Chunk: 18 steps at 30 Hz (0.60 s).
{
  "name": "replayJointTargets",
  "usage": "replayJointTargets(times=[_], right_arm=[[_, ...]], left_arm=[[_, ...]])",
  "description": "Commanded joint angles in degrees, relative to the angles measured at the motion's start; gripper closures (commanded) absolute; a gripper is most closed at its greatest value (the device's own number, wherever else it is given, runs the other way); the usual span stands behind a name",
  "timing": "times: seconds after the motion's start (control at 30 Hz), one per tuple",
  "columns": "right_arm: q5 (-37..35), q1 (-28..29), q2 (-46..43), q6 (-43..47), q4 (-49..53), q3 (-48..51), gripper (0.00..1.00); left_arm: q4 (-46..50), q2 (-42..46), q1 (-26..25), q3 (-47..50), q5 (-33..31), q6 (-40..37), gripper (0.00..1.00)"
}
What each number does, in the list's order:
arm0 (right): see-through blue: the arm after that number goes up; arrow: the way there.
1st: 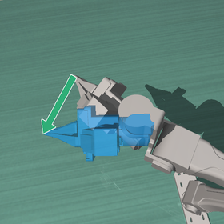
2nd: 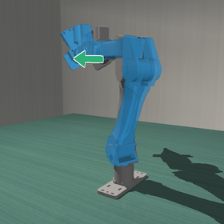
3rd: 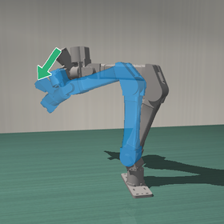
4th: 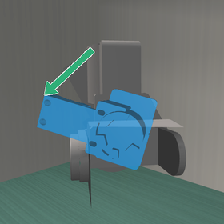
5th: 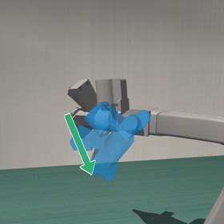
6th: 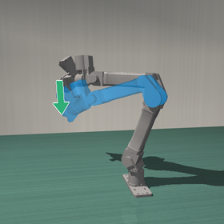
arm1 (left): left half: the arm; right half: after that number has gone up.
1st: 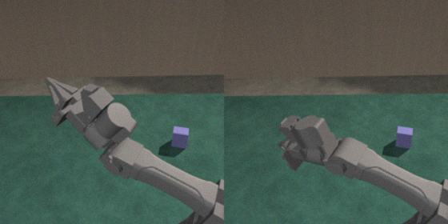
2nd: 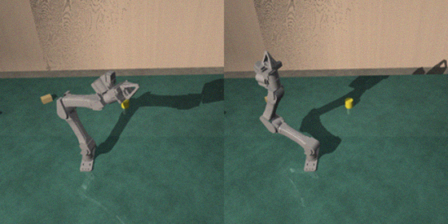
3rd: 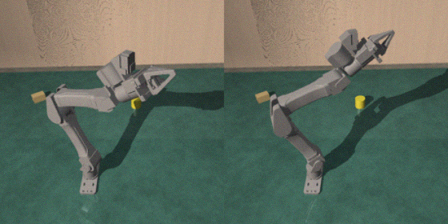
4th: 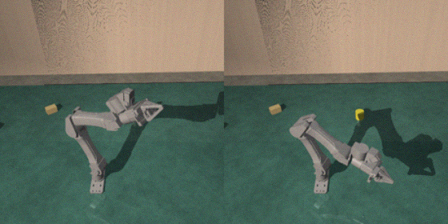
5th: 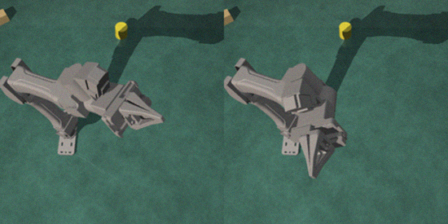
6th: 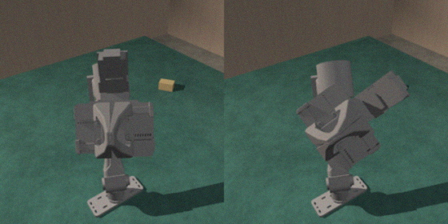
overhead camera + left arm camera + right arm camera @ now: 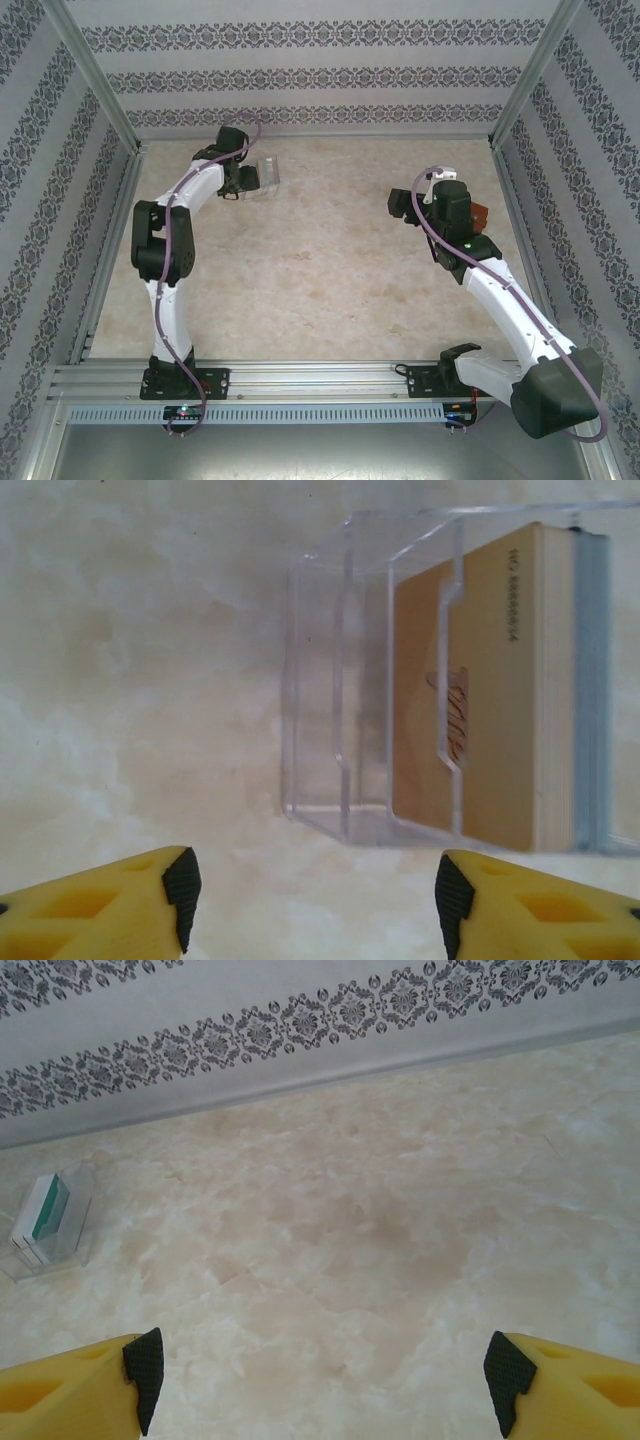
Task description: Put the credit cards into the card holder
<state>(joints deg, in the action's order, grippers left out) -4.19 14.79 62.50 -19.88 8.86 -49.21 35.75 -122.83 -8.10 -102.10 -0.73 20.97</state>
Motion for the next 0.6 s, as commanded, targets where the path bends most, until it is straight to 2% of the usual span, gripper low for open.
replayJointTargets(times=[0.0, 0.13, 0.3, 0.43, 0.53, 0.57], right_arm=[[-0.31, 0.50, -1.41, 1.77, 1.84, 0.69, 0.14], [0.54, 0.49, -1.10, 1.71, 2.16, -0.13, 0.14], [1.98, 0.49, -0.72, 1.04, 2.53, -1.04, 0.14], [3.02, 0.55, -1.11, 0.93, 3.38, -1.32, 0.14], [2.31, 0.51, -1.48, 0.57, 3.59, -0.71, 0.14], [2.42, 0.52, -1.50, 0.39, 3.79, -0.84, 0.14]], left_arm=[[5.41, -3.81, 0.30, -6.04, -2.53, -1.47, 0.38], [5.32, -6.79, 0.40, -9.20, -2.62, -0.20, 0.41], [7.01, -10.17, 0.36, -12.99, -4.41, 1.51, 0.55], [6.33, -10.57, 0.28, -12.30, -5.68, 2.06, 0.63], [6.24, -10.72, 0.11, -11.23, -5.89, 2.08, 0.64], [6.12, -10.72, -0.07, -10.85, -6.48, 1.99, 0.68]])
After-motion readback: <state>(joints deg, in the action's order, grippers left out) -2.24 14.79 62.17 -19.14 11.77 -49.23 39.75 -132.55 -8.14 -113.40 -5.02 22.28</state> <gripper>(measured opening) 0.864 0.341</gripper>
